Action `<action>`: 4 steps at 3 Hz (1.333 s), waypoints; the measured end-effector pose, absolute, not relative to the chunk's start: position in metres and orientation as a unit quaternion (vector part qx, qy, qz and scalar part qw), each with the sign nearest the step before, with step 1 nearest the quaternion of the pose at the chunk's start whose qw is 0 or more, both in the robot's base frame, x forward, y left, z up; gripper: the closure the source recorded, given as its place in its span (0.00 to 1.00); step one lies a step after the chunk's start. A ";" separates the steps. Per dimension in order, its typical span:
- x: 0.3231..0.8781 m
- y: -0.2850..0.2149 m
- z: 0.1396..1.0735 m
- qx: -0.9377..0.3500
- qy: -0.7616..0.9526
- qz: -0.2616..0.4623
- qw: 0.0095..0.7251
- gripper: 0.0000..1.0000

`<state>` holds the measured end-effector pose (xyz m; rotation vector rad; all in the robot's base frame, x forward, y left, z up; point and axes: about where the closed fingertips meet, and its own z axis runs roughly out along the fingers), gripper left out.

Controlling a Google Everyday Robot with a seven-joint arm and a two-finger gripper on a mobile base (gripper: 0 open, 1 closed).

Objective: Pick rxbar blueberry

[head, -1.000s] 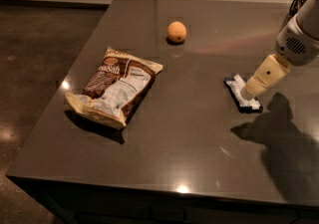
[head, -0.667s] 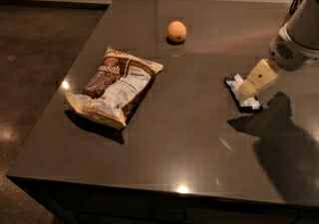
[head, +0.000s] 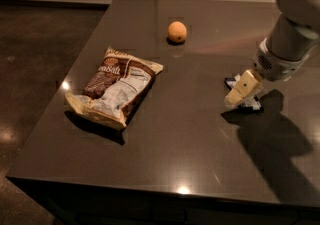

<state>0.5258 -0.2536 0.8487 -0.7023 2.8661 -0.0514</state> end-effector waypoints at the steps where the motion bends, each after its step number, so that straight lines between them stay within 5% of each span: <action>1: 0.528 -0.244 0.833 -0.239 0.968 -0.014 0.077 0.00; 4: 0.532 -0.233 0.829 -0.247 0.967 0.004 0.068 0.64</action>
Offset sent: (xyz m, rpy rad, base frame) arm 0.0054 0.0209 -0.0330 0.0138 0.0923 0.0079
